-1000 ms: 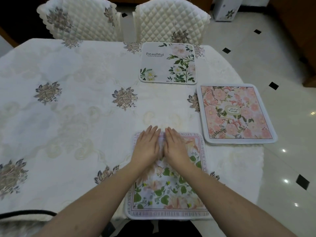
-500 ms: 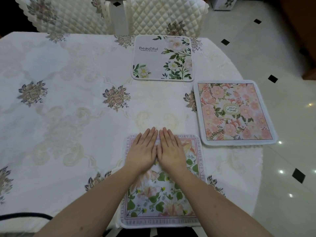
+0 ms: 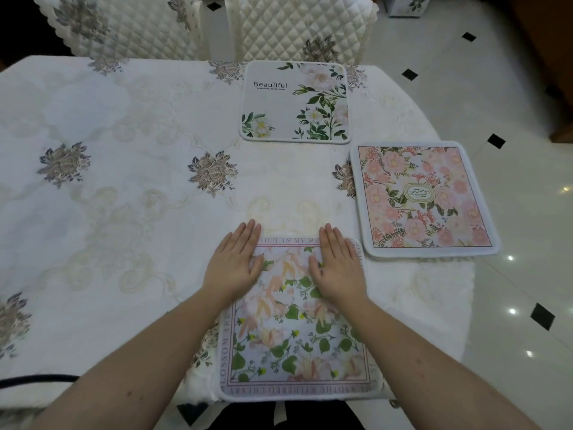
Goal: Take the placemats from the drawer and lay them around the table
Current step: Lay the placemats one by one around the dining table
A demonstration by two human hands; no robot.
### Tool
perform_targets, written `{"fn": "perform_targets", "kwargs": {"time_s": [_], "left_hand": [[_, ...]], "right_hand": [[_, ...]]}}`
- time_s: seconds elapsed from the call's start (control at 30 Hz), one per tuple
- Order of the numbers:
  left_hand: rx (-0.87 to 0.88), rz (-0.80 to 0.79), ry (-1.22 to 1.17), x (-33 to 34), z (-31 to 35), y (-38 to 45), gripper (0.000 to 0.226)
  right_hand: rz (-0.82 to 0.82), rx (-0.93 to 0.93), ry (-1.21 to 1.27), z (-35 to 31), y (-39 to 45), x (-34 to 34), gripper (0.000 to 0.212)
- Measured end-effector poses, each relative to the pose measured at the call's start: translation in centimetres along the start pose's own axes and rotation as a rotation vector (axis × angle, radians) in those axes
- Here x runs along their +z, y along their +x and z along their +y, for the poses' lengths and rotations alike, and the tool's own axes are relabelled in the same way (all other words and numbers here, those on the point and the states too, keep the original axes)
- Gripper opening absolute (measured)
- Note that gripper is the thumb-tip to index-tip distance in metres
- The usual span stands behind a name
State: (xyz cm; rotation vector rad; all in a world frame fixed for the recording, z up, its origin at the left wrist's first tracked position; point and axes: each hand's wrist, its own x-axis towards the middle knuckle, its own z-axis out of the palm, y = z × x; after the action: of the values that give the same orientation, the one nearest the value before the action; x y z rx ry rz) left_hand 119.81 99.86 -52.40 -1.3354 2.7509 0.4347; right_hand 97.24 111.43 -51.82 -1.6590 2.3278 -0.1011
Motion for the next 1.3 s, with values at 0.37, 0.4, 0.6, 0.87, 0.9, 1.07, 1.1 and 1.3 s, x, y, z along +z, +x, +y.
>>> {"fn": "perform_targets", "kwargs": {"time_s": [0.37, 0.4, 0.6, 0.87, 0.9, 1.07, 1.1, 1.3], "left_hand": [[-0.121, -0.005, 0.04, -1.4, -4.6, -2.8, 0.064], [-0.137, 0.03, 0.013, -1.4, -4.1, -3.4, 0.063], [-0.104, 0.089, -0.153, 0.2, 3.6, -5.6, 0.058], [-0.021, -0.017, -0.054, 3.3, 6.9, -7.1, 0.059], [0.001, -0.03, -0.048, 3.2, 6.6, -7.1, 0.06], [0.012, -0.039, 0.017, 2.3, 4.1, -7.2, 0.065], [0.001, -0.042, 0.02, 2.1, 3.6, -7.4, 0.065], [-0.044, -0.071, 0.048, 0.9, 0.4, -8.3, 0.068]], "right_hand": [[-0.029, -0.051, -0.049, 2.9, -2.6, -1.1, 0.063], [-0.015, -0.037, -0.026, 2.5, -3.0, -1.1, 0.065], [0.019, -0.046, 0.111, -3.3, -5.7, 0.0, 0.065], [-0.047, -0.078, 0.01, -4.3, -8.0, 2.3, 0.06], [-0.048, -0.096, 0.006, -3.9, -8.0, 2.2, 0.062], [-0.04, -0.054, -0.028, -0.8, -8.4, 1.3, 0.065], [-0.042, -0.045, -0.027, 0.0, -8.5, 1.2, 0.065], [-0.027, 0.016, -0.036, 4.2, -9.6, 0.3, 0.067]]}}
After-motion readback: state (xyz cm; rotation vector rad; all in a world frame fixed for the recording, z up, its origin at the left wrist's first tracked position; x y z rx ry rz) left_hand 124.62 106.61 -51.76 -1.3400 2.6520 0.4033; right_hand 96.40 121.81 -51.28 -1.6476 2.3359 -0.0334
